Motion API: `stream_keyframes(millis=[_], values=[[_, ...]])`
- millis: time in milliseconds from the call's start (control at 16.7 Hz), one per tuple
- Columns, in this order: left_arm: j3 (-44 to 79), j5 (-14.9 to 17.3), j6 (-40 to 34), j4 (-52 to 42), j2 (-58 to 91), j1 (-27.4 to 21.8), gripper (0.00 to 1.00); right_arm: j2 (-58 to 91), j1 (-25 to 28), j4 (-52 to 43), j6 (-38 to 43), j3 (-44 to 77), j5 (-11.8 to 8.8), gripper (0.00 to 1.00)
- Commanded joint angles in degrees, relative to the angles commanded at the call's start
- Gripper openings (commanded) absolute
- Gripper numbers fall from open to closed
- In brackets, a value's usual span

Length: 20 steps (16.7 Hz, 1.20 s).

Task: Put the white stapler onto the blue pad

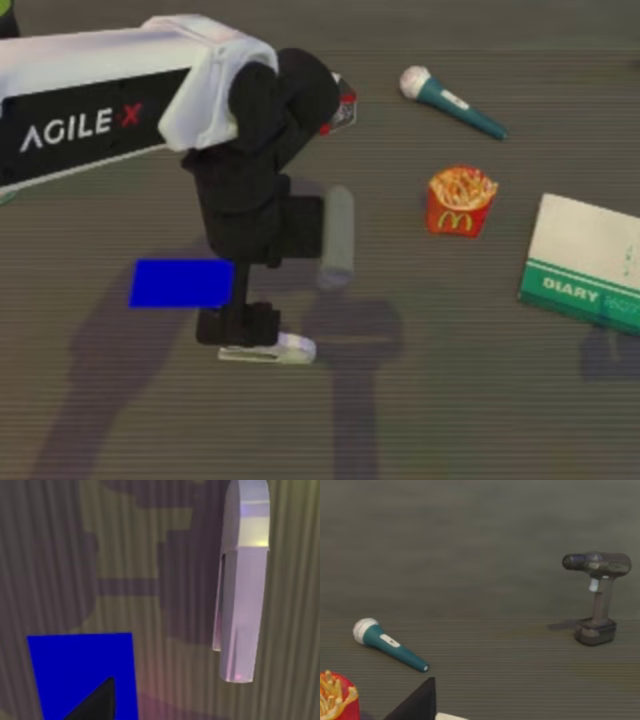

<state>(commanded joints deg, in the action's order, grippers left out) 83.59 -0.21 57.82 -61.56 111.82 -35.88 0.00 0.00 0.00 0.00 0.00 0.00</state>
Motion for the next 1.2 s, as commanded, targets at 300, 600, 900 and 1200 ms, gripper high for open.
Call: stream_keyframes(millis=[300, 600, 900, 1200], values=[[-7.04, 0.03, 0.13, 12.77, 5.02, 0.04, 1.00, 0.00, 0.00, 0.00, 0.00, 0.00, 0.00, 1.00], [-10.43, 0.05, 0.25, 18.19, 7.56, 0.03, 1.00, 0.00, 0.00, 0.00, 0.00, 0.00, 0.00, 1.00], [-10.43, 0.05, 0.25, 18.19, 7.56, 0.03, 0.77, 0.00, 0.00, 0.00, 0.00, 0.00, 0.00, 1.00], [-10.43, 0.05, 0.25, 18.19, 7.56, 0.03, 0.40, 0.00, 0.00, 0.00, 0.00, 0.00, 0.00, 1.00]])
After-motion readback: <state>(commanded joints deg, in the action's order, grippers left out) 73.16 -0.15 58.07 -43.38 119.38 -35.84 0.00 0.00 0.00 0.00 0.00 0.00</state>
